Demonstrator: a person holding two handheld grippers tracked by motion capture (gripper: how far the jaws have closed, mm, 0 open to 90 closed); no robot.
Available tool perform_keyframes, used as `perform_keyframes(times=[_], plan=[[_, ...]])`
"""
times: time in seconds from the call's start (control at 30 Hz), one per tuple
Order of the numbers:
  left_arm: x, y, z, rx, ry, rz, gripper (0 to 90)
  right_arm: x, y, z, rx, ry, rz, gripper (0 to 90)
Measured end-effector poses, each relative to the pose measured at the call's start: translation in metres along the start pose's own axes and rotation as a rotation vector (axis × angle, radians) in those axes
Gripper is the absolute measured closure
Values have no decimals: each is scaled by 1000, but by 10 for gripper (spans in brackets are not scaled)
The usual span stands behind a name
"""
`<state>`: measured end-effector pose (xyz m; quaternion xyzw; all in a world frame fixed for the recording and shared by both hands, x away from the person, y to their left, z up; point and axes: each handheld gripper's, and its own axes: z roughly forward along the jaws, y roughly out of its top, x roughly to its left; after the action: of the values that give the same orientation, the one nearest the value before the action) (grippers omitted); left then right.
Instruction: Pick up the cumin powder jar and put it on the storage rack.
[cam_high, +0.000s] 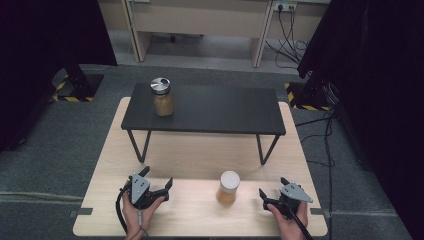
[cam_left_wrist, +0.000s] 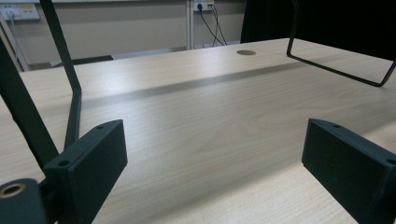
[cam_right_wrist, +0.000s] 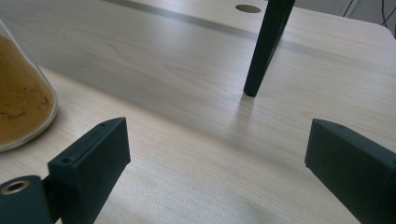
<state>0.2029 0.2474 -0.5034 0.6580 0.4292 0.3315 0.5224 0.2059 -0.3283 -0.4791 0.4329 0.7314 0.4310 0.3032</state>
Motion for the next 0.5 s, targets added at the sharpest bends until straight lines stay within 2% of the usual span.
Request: perform_keyframes(times=[0.1, 0.23, 0.5], plan=[[1, -1, 1, 10, -1, -15, 59, 1, 0, 0, 2, -1, -3, 67], [1, -2, 4, 33, 4, -12, 61, 1, 1, 0, 5, -2, -9, 68], [3, -2, 4, 37, 4, -25, 66, 1, 1, 0, 5, -2, -12, 68]])
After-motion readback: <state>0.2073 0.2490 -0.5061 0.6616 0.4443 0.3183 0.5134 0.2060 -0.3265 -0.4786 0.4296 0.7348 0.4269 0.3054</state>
